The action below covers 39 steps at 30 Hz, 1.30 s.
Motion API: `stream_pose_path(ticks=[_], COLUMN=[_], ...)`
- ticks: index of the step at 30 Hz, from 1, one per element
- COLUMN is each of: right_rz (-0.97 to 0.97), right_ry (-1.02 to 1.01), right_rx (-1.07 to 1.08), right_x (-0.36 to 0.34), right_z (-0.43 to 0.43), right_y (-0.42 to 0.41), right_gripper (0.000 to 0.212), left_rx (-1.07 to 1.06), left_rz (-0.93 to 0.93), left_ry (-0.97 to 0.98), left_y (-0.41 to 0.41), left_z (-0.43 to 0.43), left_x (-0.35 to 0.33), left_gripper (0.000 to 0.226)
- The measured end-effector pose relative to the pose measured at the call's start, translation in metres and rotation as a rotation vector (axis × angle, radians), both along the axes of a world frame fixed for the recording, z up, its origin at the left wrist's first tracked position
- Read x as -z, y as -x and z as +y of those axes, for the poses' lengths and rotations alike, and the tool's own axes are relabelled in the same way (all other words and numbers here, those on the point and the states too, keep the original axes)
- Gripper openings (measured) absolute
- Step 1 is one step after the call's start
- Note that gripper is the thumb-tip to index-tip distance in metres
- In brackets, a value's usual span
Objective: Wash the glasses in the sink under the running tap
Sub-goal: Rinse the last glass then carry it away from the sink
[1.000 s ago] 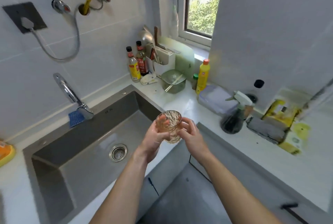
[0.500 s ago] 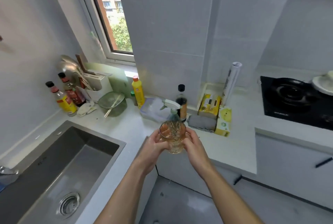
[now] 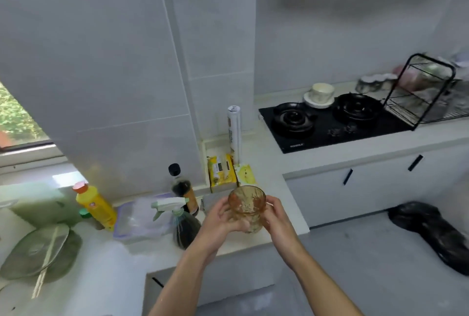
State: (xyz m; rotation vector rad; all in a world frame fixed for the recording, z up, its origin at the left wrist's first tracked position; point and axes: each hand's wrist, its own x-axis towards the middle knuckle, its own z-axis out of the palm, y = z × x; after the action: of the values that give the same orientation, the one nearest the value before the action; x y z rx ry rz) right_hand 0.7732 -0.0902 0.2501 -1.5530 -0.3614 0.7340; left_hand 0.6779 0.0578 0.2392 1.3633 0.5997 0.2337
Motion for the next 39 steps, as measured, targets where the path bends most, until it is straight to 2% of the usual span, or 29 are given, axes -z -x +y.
stream_pose_path(ticks=[10,21,28,35,39], right_rz=[-0.051,-0.090,-0.086,-0.048,-0.051], right_ry=[-0.002,-0.032,-0.076,-0.134,-0.145], right_rx=[0.291,0.466,0.515,0.575,0.590], right_x=[-0.019,-0.019,-0.012,-0.004,-0.004], right_z=[-0.060,-0.150,-0.209,-0.277,-0.316], right_y=[-0.026,-0.057,-0.103,-0.167,-0.199], right_gripper=[0.042,0.047,0.040,0.048,0.052], left_rx=[0.262,0.505,0.572,0.571,0.572], left_rz=[-0.043,-0.089,-0.084,-0.091,-0.100], left_ry=[-0.034,-0.053,-0.041,-0.030,-0.018], left_y=[-0.081,-0.142,-0.192,-0.255,-0.288], left_z=[-0.035,-0.120,-0.179,-0.245,-0.286], left_x=[-0.008,-0.021,-0.031,-0.035,-0.038], left_gripper=[0.093,0.068,0.068,0.069,0.062])
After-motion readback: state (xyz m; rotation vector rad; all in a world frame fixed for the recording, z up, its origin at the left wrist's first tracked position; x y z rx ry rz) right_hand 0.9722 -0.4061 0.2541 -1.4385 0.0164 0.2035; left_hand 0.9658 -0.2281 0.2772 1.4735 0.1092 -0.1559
